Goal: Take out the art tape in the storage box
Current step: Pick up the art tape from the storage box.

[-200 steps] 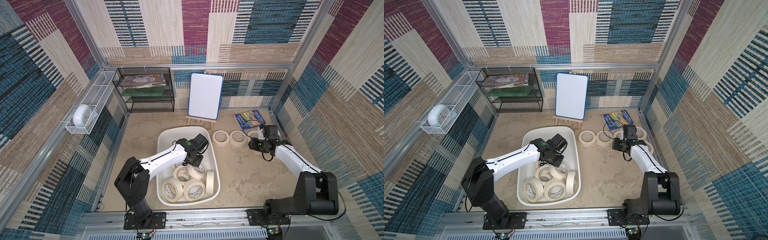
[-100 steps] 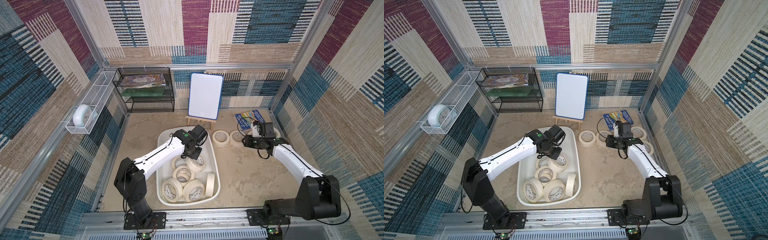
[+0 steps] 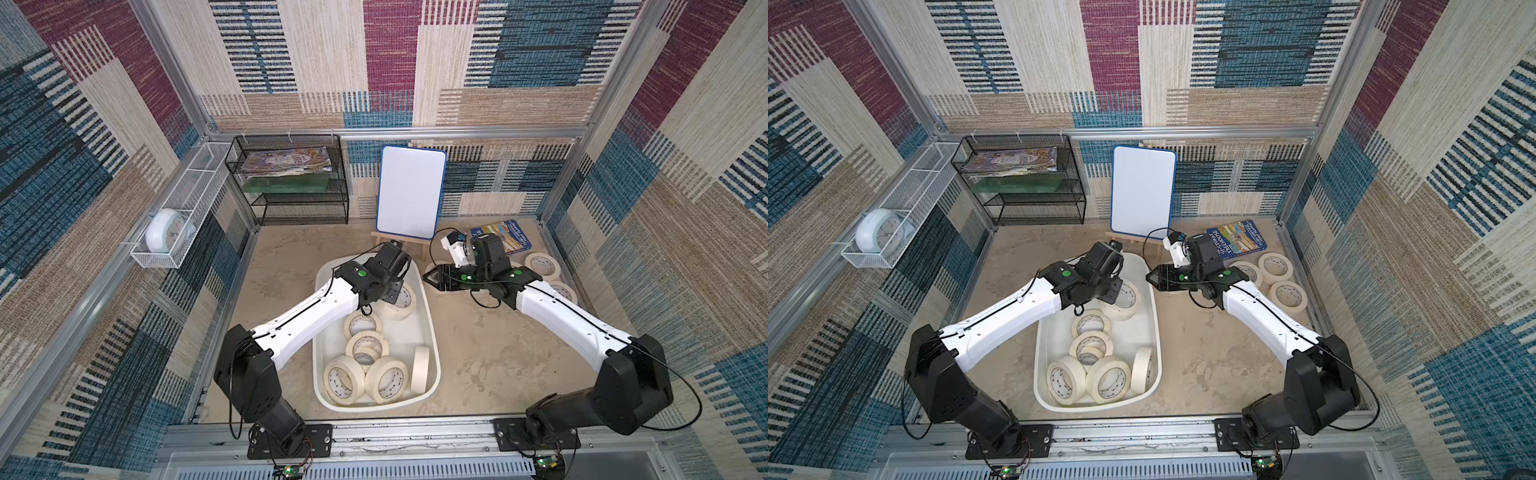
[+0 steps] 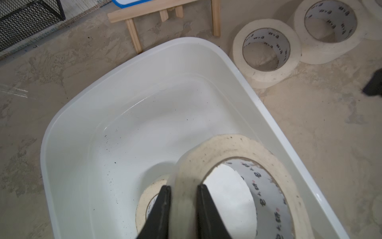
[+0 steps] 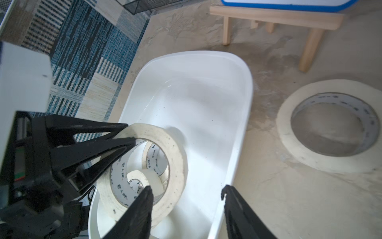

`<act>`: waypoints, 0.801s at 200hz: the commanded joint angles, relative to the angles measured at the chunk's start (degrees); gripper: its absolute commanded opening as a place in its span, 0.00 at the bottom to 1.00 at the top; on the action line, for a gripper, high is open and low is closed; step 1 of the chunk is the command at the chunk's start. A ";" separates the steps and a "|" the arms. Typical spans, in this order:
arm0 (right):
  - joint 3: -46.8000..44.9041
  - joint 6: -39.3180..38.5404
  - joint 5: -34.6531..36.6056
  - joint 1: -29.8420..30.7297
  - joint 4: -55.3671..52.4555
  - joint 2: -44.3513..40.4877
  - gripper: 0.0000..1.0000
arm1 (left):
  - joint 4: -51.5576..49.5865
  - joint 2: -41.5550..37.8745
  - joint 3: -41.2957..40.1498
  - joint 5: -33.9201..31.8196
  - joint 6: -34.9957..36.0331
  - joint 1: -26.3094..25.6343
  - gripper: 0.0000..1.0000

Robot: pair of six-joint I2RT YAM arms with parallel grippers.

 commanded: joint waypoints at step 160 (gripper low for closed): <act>7.07 0.25 12.60 6.21 -2.61 7.24 0.00 | 14.31 -9.16 -8.16 1.88 2.24 -0.07 0.71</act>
